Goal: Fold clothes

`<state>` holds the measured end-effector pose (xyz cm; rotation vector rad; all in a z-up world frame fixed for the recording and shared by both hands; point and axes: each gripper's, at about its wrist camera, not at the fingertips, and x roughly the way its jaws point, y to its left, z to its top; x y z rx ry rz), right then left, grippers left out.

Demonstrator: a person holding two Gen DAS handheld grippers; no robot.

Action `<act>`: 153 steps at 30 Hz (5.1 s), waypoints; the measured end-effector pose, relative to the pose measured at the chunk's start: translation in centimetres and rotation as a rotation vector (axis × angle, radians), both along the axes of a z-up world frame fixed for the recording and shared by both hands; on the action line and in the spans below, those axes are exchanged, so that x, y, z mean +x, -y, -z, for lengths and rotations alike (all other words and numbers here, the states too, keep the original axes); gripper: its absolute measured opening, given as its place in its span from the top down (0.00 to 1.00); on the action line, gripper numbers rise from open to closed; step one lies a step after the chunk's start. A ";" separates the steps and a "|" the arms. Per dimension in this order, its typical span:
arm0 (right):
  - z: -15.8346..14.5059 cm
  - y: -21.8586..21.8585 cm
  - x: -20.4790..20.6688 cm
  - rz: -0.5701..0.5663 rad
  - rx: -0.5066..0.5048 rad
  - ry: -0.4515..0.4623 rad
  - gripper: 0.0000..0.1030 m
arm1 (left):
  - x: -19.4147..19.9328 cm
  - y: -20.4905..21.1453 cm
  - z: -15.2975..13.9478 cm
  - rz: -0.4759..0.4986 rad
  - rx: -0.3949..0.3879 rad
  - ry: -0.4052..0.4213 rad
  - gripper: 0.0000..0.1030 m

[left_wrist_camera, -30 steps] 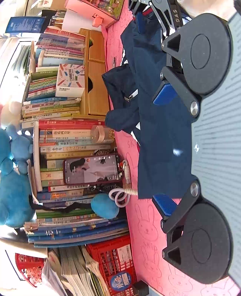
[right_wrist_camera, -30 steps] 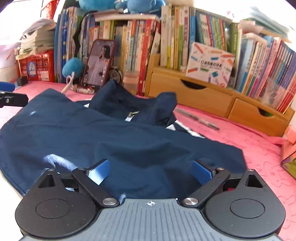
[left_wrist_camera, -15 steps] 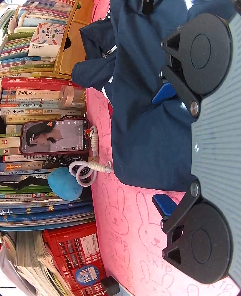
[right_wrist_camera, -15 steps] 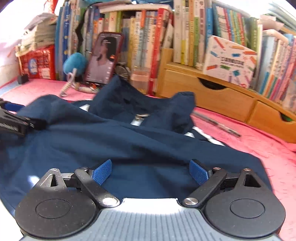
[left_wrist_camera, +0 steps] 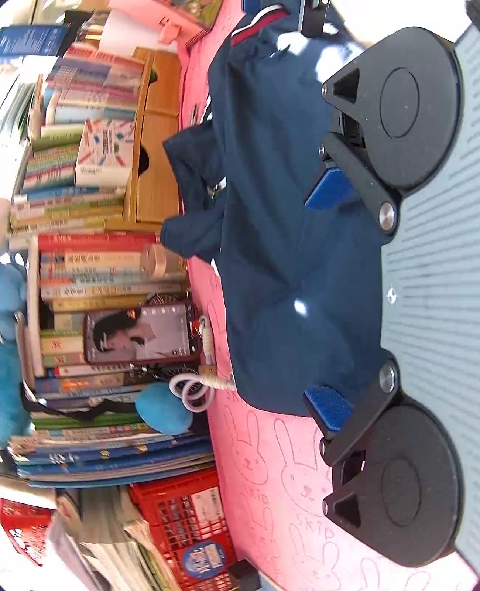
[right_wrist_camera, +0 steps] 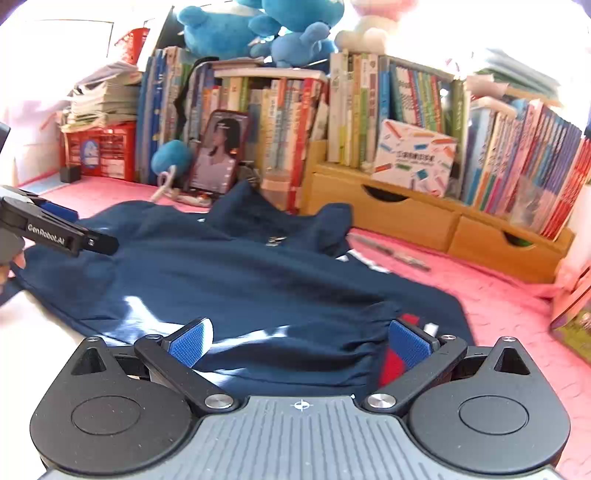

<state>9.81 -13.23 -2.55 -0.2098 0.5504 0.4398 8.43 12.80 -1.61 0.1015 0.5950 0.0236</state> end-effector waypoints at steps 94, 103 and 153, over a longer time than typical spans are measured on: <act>0.6 17.0 -28.4 -0.256 0.396 -0.280 0.67 | -29.0 -0.6 2.2 0.424 -0.507 -0.144 0.70; -0.3 10.9 -18.0 -0.167 0.631 -0.319 0.67 | -22.8 0.2 -2.7 0.390 -0.555 0.064 0.67; -0.3 -1.6 -7.0 0.008 0.123 -0.013 0.43 | -13.8 0.1 -6.3 0.044 -0.234 0.046 0.00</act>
